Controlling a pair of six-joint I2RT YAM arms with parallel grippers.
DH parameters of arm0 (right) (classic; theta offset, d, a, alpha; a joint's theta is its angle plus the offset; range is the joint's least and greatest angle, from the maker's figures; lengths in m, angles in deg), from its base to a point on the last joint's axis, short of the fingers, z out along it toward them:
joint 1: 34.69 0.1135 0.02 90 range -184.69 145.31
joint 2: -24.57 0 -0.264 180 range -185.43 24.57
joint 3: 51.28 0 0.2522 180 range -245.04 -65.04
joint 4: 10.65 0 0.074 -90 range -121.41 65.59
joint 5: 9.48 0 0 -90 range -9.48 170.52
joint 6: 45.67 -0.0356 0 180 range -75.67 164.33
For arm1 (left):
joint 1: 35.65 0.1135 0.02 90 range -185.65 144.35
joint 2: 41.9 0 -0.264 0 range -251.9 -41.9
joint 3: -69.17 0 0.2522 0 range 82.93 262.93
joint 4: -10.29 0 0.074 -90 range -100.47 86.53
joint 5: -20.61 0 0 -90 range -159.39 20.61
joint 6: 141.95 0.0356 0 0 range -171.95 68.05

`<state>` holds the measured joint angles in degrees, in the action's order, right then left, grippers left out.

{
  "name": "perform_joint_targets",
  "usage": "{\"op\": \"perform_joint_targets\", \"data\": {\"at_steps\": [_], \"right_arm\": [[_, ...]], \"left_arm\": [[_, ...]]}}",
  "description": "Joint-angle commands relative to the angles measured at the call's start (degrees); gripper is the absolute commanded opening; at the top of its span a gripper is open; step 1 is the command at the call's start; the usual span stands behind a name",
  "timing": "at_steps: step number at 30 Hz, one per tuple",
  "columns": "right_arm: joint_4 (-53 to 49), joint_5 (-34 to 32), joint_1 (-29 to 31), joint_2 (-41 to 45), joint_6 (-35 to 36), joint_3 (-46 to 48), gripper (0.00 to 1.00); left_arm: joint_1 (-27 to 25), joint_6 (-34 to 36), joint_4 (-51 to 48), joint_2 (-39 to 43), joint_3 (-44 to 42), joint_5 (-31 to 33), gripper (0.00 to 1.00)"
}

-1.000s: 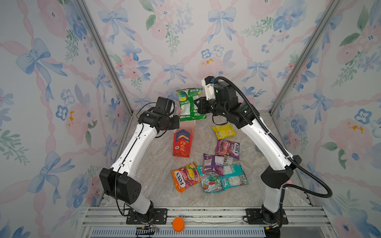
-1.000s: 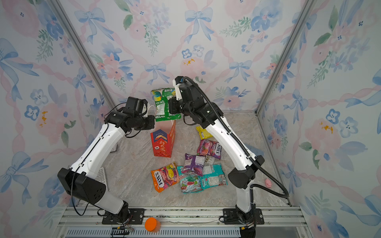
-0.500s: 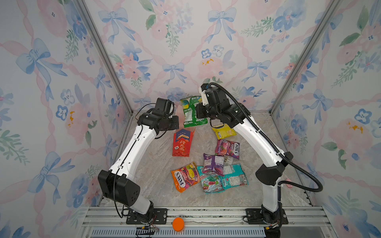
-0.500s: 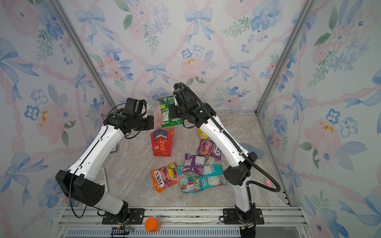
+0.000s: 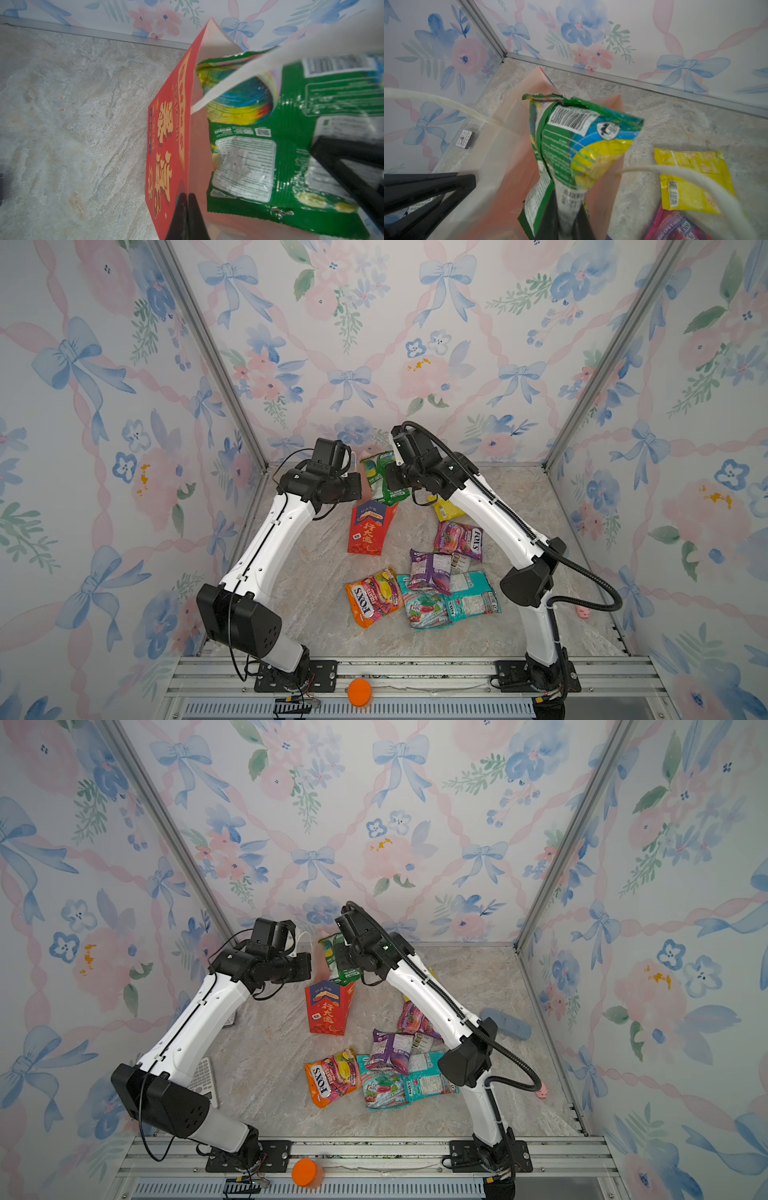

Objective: Place the snacks into the paper bag
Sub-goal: 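Lower the green packet into the bag held by the left gripper and release, then move the right gripper down toward the purple Fox's packets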

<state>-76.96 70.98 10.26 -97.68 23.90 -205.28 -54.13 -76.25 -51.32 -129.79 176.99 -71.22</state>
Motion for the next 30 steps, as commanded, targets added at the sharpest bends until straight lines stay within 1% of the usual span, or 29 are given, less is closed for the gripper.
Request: {"op": "perform_joint_targets", "data": {"at_steps": [1,10,13,14,18,20,21,26,30], "right_arm": [[0.2,2.2,0.6,-1.7,-1.7,-3.9,0.0],[2.6,7.1,0.2,-4.5,-5.4,-5.6,0.0],[3.1,7.9,0.0,-4.7,-6.1,-5.7,0.03],[3.2,8.3,-0.1,-4.8,-6.2,-5.6,0.06],[3.6,9.4,-0.4,-3.9,-6.4,-5.5,0.34],[4.6,9.5,-0.6,-2.5,-6.2,-4.9,0.46],[5.3,9.8,-0.6,-1.6,-6.0,-4.3,0.5],[11.2,13.0,-1.0,4.2,-5.9,1.6,0.6],[16.2,15.9,-1.6,9.9,-6.1,8.8,0.64]], "left_arm": [[-0.3,-0.8,0.6,1.6,-1.1,-0.9,0.0],[-0.4,-0.8,1.4,2.6,-2.3,-1.5,0.0],[-0.3,-0.8,1.4,2.9,-2.6,-1.5,0.0],[-0.3,-0.8,1.4,2.9,-2.7,-1.4,0.0],[-0.1,-0.7,1.4,3.3,-3.1,-1.2,0.0],[0.1,-0.6,1.5,3.6,-3.5,-1.2,0.0],[0.3,-0.6,1.5,3.6,-3.7,-1.2,0.0],[1.4,-0.6,1.8,4.2,-4.7,-1.4,0.0],[2.2,-0.6,1.9,4.7,-5.2,-2.0,0.0]]}}
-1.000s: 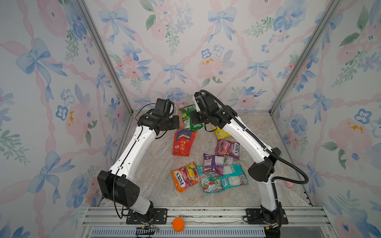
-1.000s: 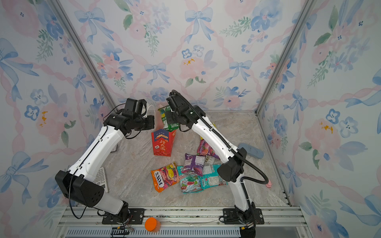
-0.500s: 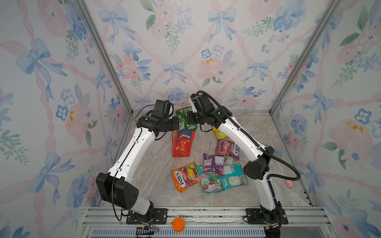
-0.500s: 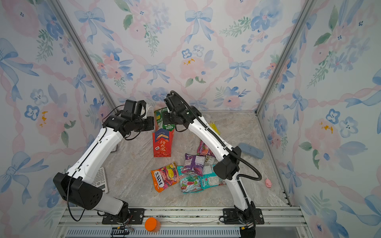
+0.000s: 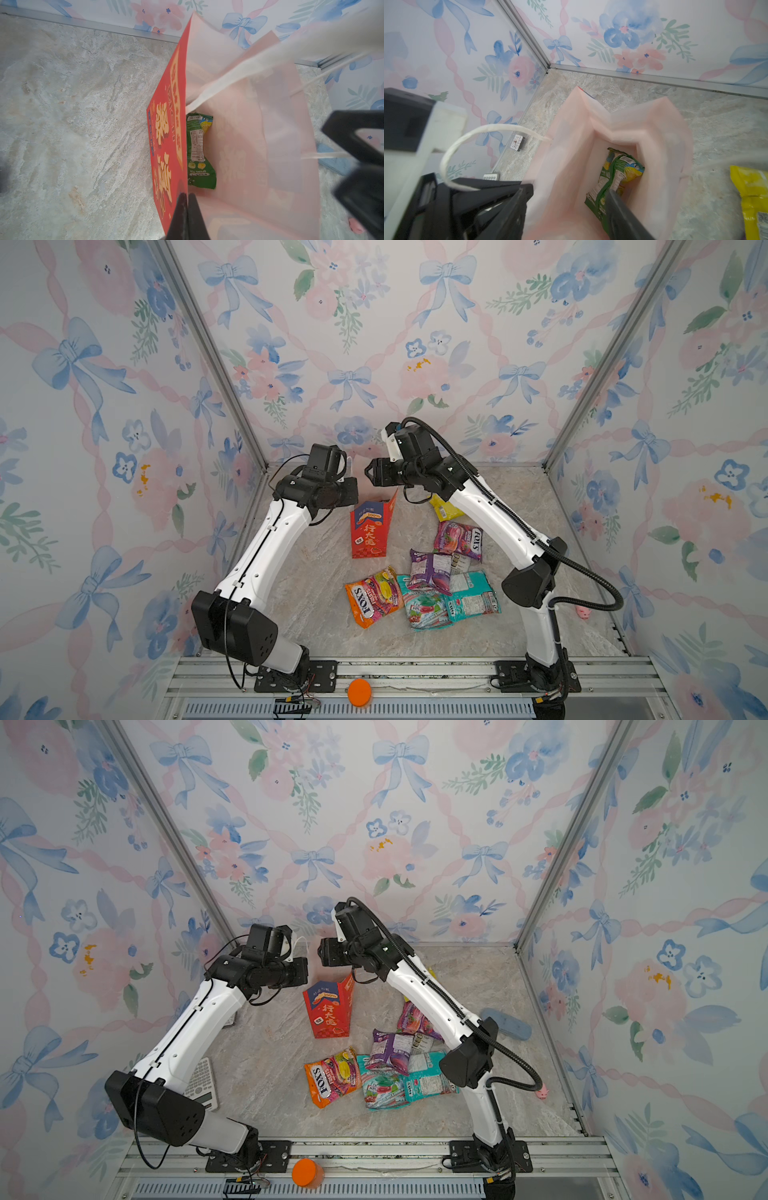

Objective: Place the snacks into the paper bag
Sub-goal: 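Move the right gripper down toward the purple Fox's packets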

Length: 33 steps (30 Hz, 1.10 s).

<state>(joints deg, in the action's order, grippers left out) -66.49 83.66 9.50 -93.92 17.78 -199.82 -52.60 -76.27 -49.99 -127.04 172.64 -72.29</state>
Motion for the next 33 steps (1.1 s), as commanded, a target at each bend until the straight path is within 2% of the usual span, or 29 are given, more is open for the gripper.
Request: {"op": "perform_joint_targets", "data": {"at_steps": [1,6,11,16,18,24,27,33], "right_arm": [[7.1,3.8,-0.9,7.6,0.2,5.2,0.66],[13.3,5.2,-1.7,16.9,1.1,18.4,0.71],[16.0,-1.0,-2.3,29.0,2.9,35.5,0.83],[14.7,-7.7,-2.8,38.4,2.0,50.8,0.99],[13.0,-9.6,-3.0,40.7,0.7,55.5,0.97],[8.4,-11.3,-3.8,43.4,-6.0,65.0,0.97],[6.9,-8.9,-5.0,43.3,-10.7,69.0,0.97],[8.6,-3.9,-6.4,43.2,-15.6,77.0,0.99]], "left_arm": [[0.8,-0.6,0.7,1.9,-1.0,-1.1,0.0],[1.4,-0.7,0.9,2.0,-1.6,-1.8,0.0],[1.6,-0.7,1.1,2.0,-1.7,-2.2,0.0],[1.9,-0.5,1.0,2.3,-1.5,-2.1,0.0],[2.1,-0.5,1.0,2.3,-1.6,-2.3,0.0],[2.5,-0.4,1.1,2.8,-2.4,-2.2,0.0],[2.8,-0.5,1.1,3.1,-2.7,-2.4,0.0],[2.8,-0.5,1.2,3.0,-2.8,-2.5,0.0]]}}
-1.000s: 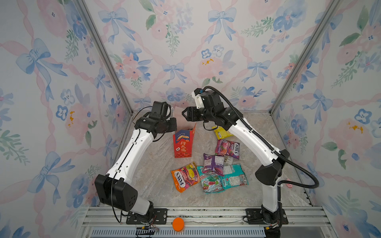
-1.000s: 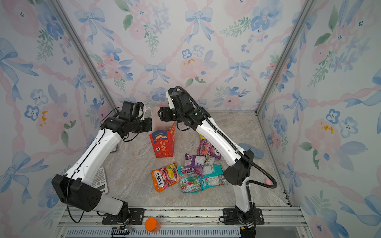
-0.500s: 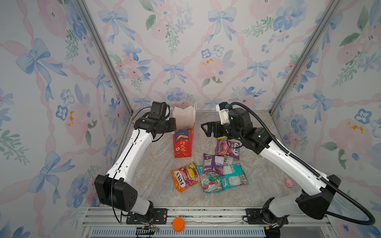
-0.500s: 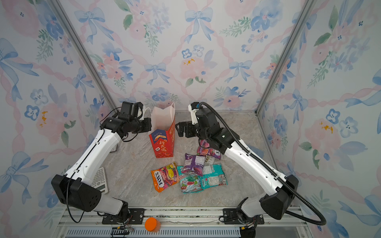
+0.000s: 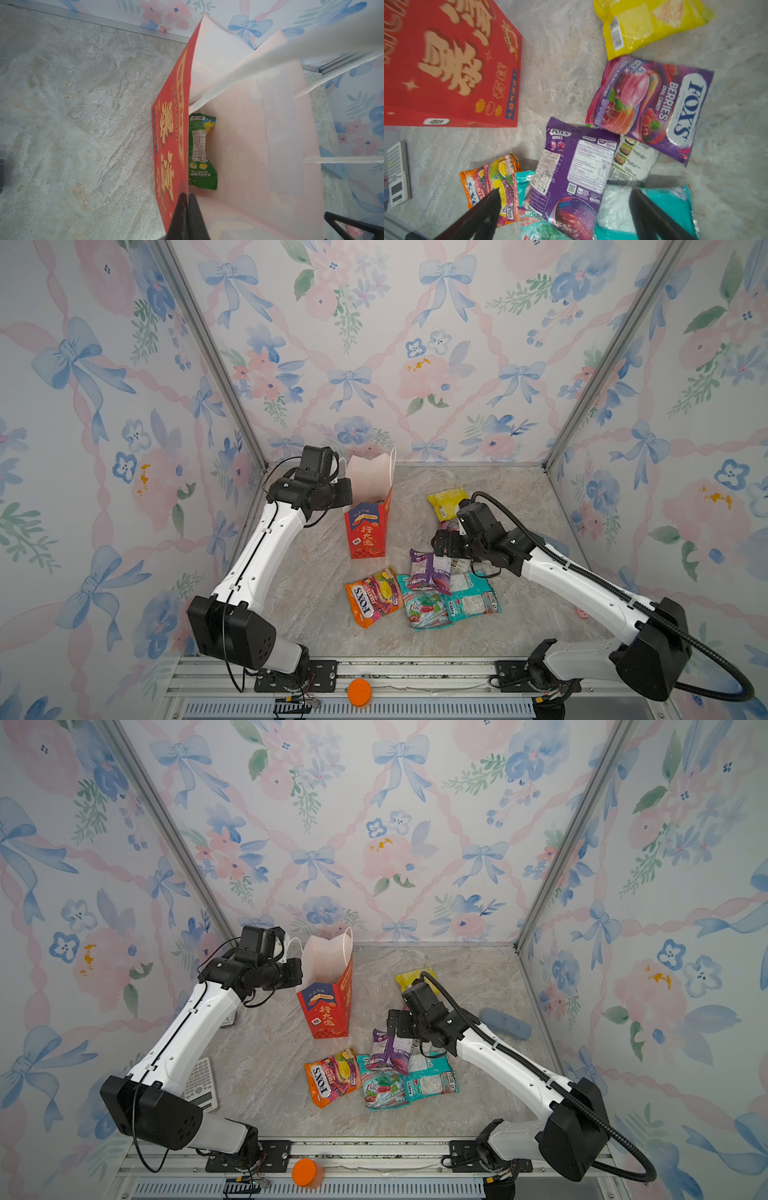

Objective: Place the snacks into the paper bag
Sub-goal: 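Move the right gripper down toward the purple Fox's packets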

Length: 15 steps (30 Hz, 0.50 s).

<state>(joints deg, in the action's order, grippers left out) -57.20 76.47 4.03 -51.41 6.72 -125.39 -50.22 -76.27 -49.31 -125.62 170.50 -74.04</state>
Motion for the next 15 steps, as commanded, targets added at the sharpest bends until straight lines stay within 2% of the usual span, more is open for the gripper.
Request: {"op": "perform_joint_targets", "data": {"at_steps": [1,9,15], "right_arm": [[0.0,4.0,-1.2,0.7,-5.2,3.7,0.98],[5.6,9.6,-2.8,-2.0,-8.7,10.4,0.84],[8.9,12.3,-3.6,-5.1,-10.2,12.3,0.79]], "left_arm": [[0.4,-0.5,0.4,1.4,-0.7,-0.9,0.0],[0.5,-0.6,0.6,1.3,-0.8,-1.0,0.0],[0.5,-0.7,0.6,1.3,-1.0,-1.2,0.0]]}}
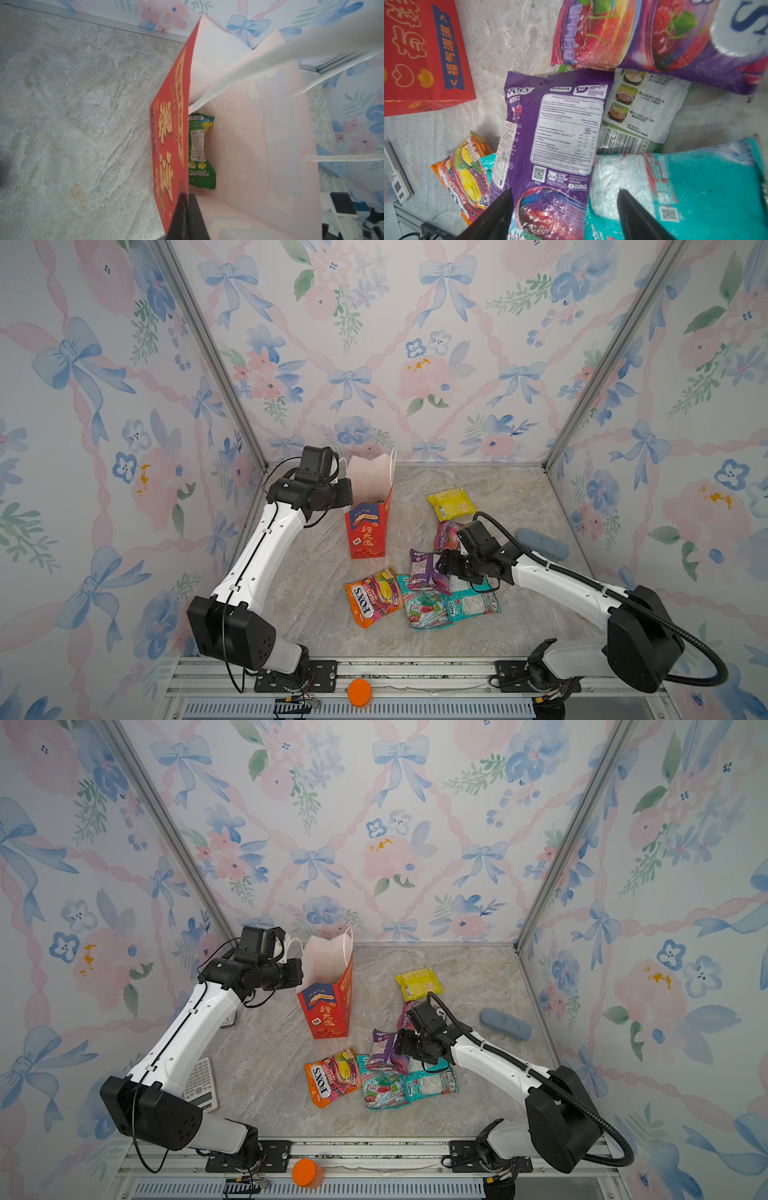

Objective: Place the snacks into the paper bag
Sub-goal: 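Move the right gripper down toward the purple Fox's packets, then grasp the purple Fox's packet corner with the right gripper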

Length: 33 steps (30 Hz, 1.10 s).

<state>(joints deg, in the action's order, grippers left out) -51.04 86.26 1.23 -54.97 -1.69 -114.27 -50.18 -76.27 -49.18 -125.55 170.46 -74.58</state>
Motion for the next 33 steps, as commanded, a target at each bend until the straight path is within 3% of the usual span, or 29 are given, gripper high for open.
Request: {"op": "perform_joint_targets", "data": {"at_steps": [1,13,17,31,33], "right_arm": [[3.1,2.7,-0.8,-1.9,-2.0,1.3,0.79],[9.7,5.9,-1.5,-7.1,-4.5,3.6,0.72],[11.7,6.6,-1.5,-8.2,-5.0,3.5,0.6],[13.6,8.8,-1.7,-8.7,-5.0,0.3,0.0],[13.3,9.0,-1.6,-8.2,-5.0,-0.7,0.0]], "left_arm": [[0.4,-0.7,0.6,1.3,-1.0,-0.7,0.0],[0.5,-0.9,0.9,1.5,-1.2,-1.3,0.0],[0.4,-1.0,0.9,1.5,-1.3,-1.3,0.0],[0.5,-1.1,1.0,1.2,-1.3,-1.7,0.0],[0.5,-0.9,1.0,1.2,-1.4,-1.7,0.0]]}}
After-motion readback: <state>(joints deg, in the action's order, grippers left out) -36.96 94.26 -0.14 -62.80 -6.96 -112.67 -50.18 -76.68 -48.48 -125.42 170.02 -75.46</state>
